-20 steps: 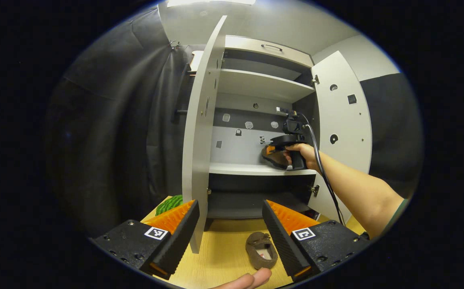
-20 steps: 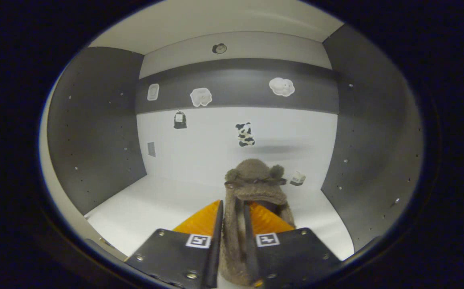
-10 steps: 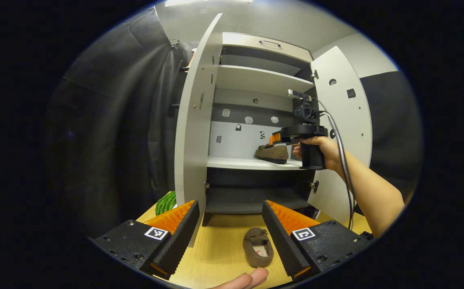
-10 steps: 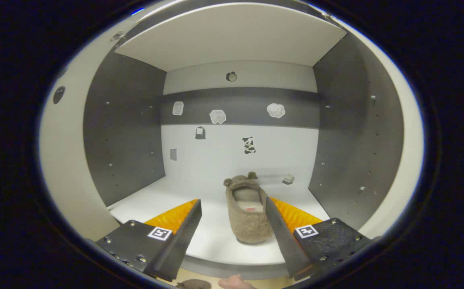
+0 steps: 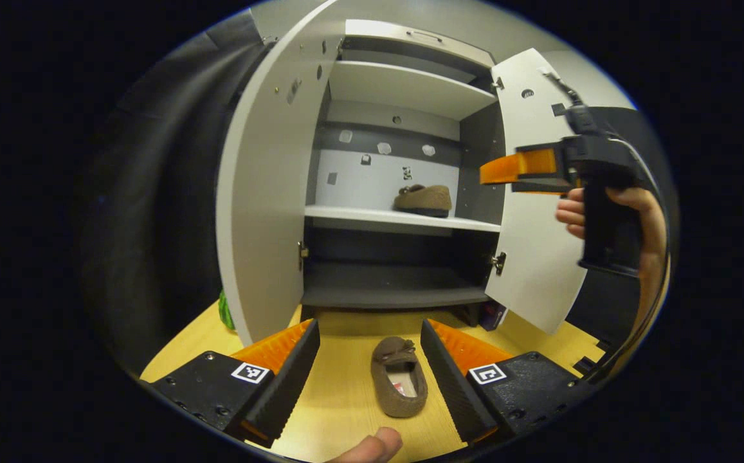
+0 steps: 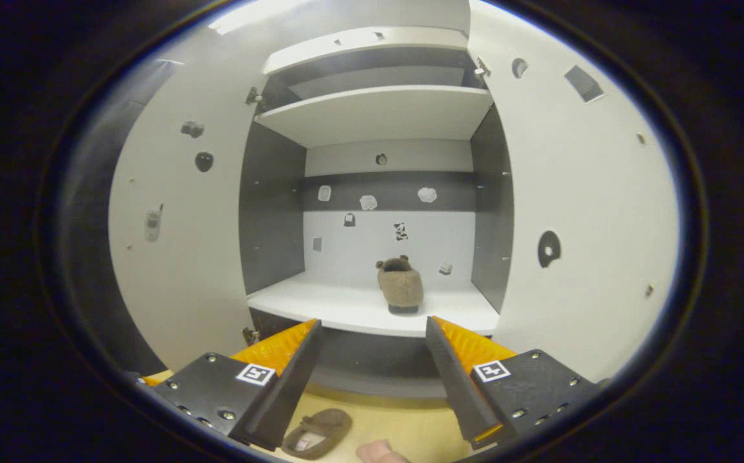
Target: Grab one shoe with the right hand and put it into the shoe cabinet, grab the other shoe with the left hand and put it into the shoe cabinet; then close the right door with the right hand and the left door with the left hand.
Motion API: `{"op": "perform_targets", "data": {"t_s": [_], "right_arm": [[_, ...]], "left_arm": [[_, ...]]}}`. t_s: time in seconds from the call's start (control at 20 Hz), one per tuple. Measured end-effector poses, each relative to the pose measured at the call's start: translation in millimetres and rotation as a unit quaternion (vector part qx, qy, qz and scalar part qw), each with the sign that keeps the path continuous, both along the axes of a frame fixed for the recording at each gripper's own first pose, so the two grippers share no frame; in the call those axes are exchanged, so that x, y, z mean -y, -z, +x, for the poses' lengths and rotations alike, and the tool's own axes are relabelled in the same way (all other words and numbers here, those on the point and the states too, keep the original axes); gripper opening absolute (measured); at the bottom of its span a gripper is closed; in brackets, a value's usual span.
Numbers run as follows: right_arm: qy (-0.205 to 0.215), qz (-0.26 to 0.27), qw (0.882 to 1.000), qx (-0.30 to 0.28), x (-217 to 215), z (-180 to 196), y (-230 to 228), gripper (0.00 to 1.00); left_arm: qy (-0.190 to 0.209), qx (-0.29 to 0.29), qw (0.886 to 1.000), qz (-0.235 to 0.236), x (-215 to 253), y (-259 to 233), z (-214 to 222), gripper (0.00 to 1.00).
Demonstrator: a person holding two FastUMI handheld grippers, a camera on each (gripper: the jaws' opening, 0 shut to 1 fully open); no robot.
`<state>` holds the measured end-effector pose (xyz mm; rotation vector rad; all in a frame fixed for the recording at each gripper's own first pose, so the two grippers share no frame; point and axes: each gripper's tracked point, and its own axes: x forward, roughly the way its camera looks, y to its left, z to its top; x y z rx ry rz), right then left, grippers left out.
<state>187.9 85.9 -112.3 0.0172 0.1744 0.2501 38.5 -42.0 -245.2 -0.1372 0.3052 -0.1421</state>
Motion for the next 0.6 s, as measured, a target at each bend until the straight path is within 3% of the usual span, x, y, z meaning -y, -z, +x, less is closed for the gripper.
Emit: {"op": "perform_targets", "data": {"t_s": [0.35, 0.6], "right_arm": [[0.032, -0.001, 0.998, 0.048, 40.6, -103.8, 13.0, 0.94], [0.056, 0.018, 0.995, 0.076, 57.0, -134.6, 9.8, 0.94]], "left_arm": [[0.041, -0.087, 0.995, 0.002, 35.3, 85.1, 18.4, 0.98], [0.042, -0.179, 0.983, 0.019, 42.4, 155.0, 24.4, 0.98]]}}
